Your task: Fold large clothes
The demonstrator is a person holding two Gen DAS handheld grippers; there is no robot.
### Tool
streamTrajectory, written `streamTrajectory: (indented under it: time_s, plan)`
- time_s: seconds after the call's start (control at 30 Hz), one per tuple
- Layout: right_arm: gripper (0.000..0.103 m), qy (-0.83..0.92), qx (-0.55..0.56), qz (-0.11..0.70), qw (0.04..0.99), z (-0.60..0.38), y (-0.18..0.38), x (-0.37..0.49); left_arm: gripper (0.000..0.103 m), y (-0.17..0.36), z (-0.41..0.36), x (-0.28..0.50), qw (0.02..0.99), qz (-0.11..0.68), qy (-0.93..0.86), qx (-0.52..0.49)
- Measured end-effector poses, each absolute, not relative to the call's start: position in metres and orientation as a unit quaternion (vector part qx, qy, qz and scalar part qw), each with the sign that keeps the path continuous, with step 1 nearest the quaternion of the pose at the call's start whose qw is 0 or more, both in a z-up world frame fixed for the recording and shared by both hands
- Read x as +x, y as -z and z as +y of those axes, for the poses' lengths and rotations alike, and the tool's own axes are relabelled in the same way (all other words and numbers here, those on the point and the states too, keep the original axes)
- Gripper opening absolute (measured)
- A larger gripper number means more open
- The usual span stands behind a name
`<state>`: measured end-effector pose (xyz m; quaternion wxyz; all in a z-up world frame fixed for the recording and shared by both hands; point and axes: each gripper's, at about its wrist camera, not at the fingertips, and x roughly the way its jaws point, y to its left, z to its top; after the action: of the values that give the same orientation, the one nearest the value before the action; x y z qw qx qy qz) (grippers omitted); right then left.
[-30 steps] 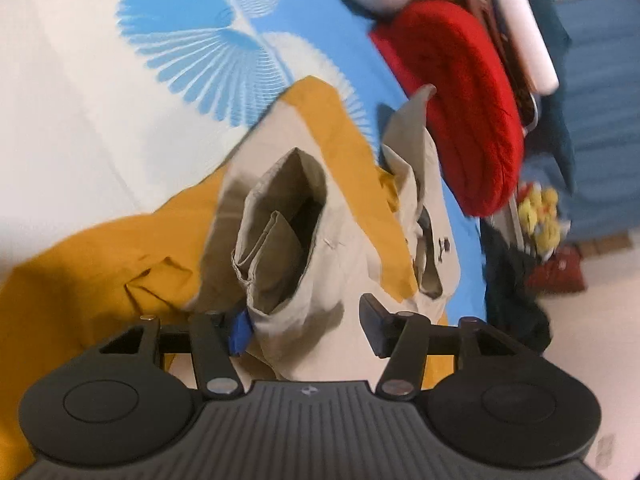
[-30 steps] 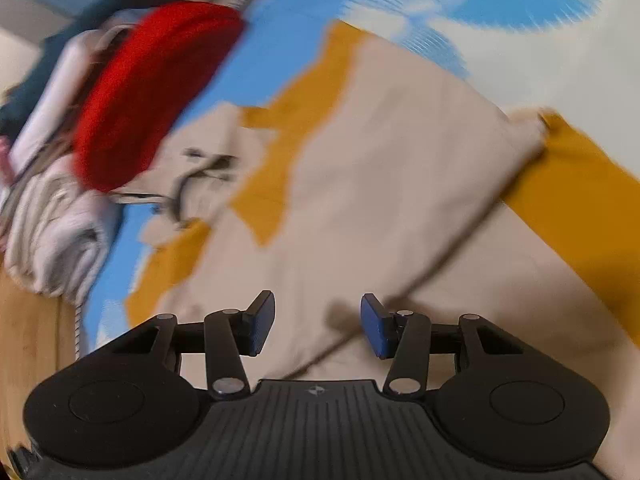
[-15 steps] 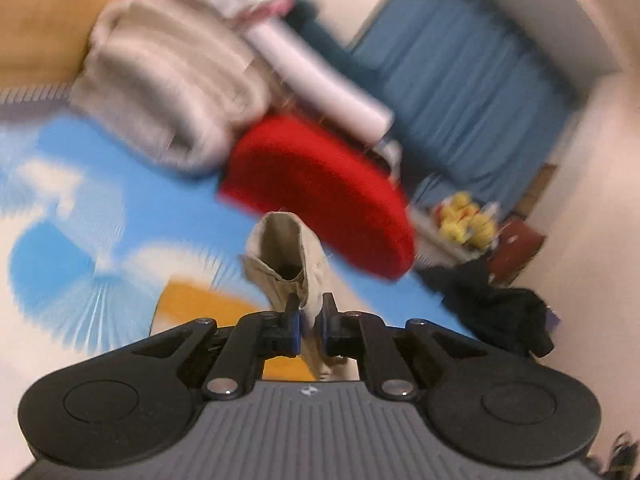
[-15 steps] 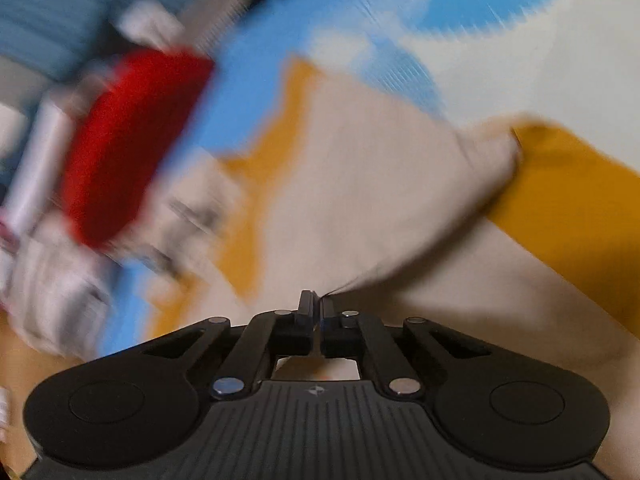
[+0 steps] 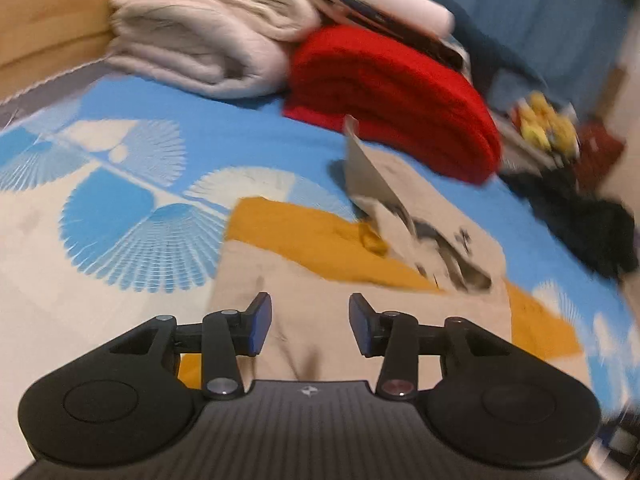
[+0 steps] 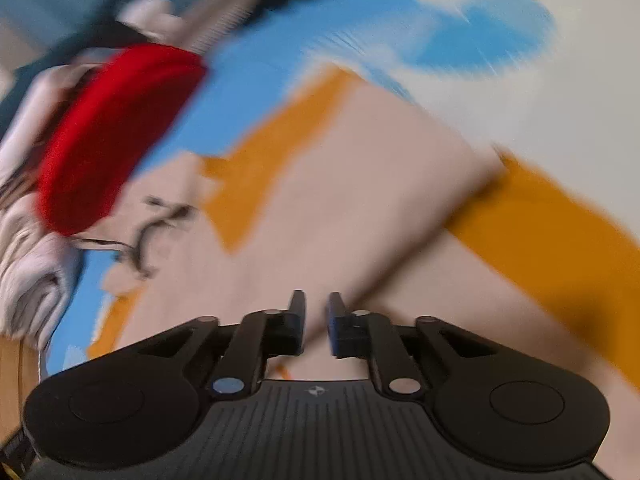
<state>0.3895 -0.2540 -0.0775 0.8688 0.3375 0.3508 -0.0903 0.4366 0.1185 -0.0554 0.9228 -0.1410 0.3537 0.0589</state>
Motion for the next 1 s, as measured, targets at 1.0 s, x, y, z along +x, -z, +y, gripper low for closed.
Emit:
streamTrajectory:
  time_s: [1.0]
  plan:
    - [0.042,0.134,0.252,0.414,0.864,-0.282,0.110,0.438,0.047,0.075,0.117,0.448,0.891,0.425,-0.063,-0.147]
